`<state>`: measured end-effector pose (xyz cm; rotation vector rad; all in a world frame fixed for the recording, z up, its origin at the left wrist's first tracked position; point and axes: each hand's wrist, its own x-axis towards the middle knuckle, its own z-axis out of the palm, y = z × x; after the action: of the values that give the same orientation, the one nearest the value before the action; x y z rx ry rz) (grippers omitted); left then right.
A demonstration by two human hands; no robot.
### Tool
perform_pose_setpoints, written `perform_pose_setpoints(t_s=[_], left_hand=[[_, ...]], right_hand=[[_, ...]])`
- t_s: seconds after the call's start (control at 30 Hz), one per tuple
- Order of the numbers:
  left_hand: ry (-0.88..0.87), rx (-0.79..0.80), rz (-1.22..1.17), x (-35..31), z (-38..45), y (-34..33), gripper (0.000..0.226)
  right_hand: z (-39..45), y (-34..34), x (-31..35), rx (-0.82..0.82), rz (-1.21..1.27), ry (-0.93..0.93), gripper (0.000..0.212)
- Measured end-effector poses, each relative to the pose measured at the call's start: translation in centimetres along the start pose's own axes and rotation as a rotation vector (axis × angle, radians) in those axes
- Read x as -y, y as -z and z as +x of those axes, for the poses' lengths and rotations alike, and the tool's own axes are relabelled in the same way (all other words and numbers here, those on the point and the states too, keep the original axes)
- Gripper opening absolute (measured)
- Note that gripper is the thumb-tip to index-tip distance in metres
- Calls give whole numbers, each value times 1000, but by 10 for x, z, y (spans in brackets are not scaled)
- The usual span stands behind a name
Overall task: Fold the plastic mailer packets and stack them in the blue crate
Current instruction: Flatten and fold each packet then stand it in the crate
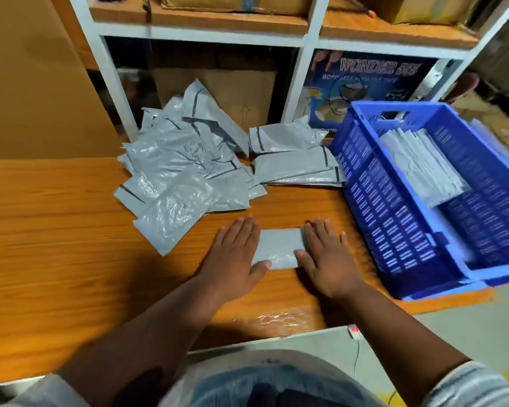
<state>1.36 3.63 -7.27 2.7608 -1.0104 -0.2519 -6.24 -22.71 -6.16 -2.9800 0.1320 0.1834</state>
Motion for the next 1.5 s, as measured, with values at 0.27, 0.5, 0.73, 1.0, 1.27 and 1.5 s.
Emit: perform_pose_setpoints(t_s=[0.27,0.5,0.73,1.0,1.27,1.5], left_hand=[[-144,31,95,15,7,-23,85],[-151,-60,-62,6,17,-3,74],[-156,-32,20,17,15,-22,83],[-76,-78,-69,33,15,-9,84],[-197,-201,-184,9,43,35,60],[-230,-390,-259,-37,98,77,46]], right_hand=[[-1,-21,16,15,76,23,77],[0,0,23,-49,35,-45,64],[11,-12,50,44,122,7,70],[35,52,45,273,-79,-244,103],[39,64,34,158,378,-441,65],[46,120,-6,4,905,-550,28]])
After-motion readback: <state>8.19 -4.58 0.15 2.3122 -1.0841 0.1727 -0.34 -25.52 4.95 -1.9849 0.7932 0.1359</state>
